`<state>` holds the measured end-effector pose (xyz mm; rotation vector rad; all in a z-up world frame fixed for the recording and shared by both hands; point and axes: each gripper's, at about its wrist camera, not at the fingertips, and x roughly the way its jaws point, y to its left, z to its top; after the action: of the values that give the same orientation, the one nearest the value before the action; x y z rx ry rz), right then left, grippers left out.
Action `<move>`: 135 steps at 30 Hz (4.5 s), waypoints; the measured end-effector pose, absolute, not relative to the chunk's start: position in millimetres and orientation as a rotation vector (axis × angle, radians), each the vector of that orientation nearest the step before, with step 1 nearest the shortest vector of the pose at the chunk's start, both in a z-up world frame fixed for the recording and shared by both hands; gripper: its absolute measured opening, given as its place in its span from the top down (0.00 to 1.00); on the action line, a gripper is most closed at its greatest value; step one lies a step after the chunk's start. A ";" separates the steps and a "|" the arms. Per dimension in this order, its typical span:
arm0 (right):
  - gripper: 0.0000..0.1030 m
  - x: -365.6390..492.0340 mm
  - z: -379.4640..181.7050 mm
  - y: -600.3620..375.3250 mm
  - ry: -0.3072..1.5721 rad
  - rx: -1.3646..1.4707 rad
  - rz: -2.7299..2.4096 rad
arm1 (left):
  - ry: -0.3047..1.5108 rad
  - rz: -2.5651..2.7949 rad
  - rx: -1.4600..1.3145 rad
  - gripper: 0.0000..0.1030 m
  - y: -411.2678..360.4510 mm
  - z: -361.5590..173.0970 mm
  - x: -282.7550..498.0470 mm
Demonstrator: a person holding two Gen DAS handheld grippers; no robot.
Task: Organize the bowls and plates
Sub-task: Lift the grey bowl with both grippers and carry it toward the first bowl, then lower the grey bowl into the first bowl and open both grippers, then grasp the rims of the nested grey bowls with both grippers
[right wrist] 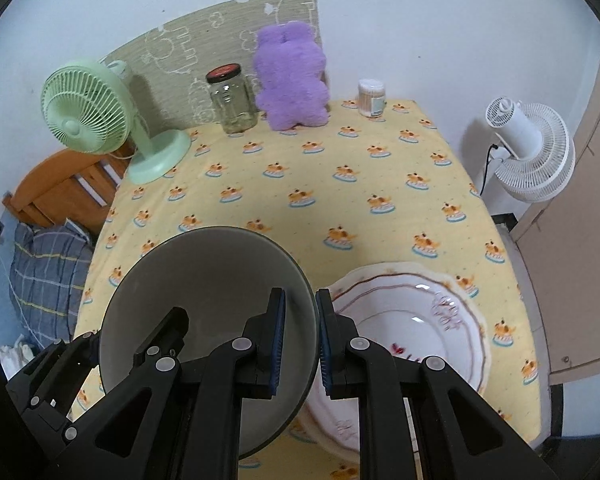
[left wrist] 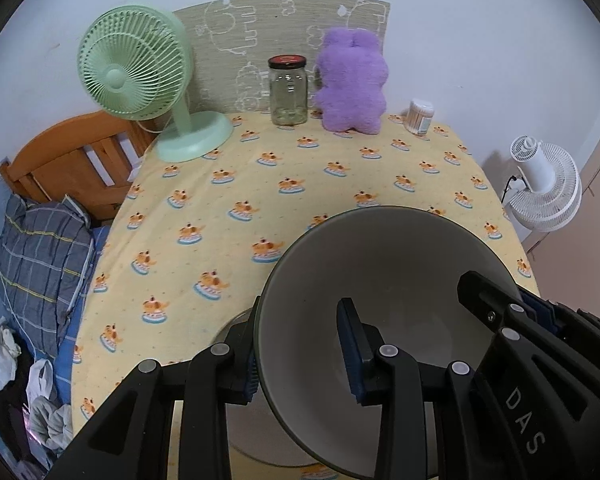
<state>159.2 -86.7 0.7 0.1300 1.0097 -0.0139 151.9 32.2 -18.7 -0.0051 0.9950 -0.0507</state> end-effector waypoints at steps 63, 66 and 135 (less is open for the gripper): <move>0.82 158.0 -58.4 -23.3 1.114 0.059 -0.004 | 1.119 -0.016 -0.035 0.68 84.0 -81.0 145.1; 0.82 156.7 -58.4 -24.0 1.114 0.065 -0.005 | 1.121 -0.019 -0.035 0.67 83.6 -80.9 145.6; 0.70 182.7 -108.2 -54.2 1.323 0.324 0.239 | 1.208 -0.083 -0.132 0.44 93.2 -108.7 157.7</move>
<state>182.7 -54.2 -108.2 0.3241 1.3229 0.2386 157.7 93.2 -108.7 -0.1321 1.2079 -0.0831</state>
